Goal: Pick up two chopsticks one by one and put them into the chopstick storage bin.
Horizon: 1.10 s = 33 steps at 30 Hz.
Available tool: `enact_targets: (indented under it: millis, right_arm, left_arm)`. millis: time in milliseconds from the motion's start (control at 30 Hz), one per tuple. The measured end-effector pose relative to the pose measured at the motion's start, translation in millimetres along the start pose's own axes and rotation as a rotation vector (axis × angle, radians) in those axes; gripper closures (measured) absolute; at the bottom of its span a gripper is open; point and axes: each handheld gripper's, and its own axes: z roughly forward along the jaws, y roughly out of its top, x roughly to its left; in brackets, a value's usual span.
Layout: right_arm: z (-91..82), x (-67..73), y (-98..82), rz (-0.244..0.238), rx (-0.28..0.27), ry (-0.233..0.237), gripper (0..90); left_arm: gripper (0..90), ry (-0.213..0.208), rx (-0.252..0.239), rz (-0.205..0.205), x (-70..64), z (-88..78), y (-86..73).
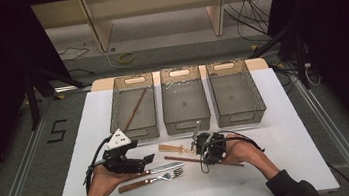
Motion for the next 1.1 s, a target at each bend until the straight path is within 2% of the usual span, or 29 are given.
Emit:
enact_targets:
  millis: [67, 600, 867, 1000, 1033, 1100]
  right_arm:
    - [0.3, 0.2, 1.1, 0.013, 0.001, 0.004, 84.1]
    - [-0.8, 2.0, 2.8, -0.018, 0.023, -0.006, 85.4]
    - [-12.4, 3.1, 2.0, -0.017, -0.028, -0.008, 85.5]
    - [-21.0, 6.8, 3.3, -0.023, -0.052, -0.023, 85.4]
    - [-23.2, 6.6, 3.4, -0.042, -0.055, -0.026, 85.4]
    - [-26.7, 8.5, 3.9, -0.046, -0.059, -0.031, 85.4]
  left_arm:
    - [20.1, 0.000, -0.001, 0.000, -0.1, 0.2, -0.2]
    - [20.6, -0.006, 0.015, 0.019, -2.1, 3.5, -0.7]
    - [20.6, -0.027, 0.028, 0.041, -7.7, 9.4, 0.8]
    - [20.4, -0.046, 0.042, 0.070, -12.9, 13.2, 3.9]
    - [20.4, -0.053, 0.049, 0.078, -14.2, 13.9, 4.9]
    - [20.4, -0.060, 0.055, 0.093, -16.8, 16.0, 6.6]
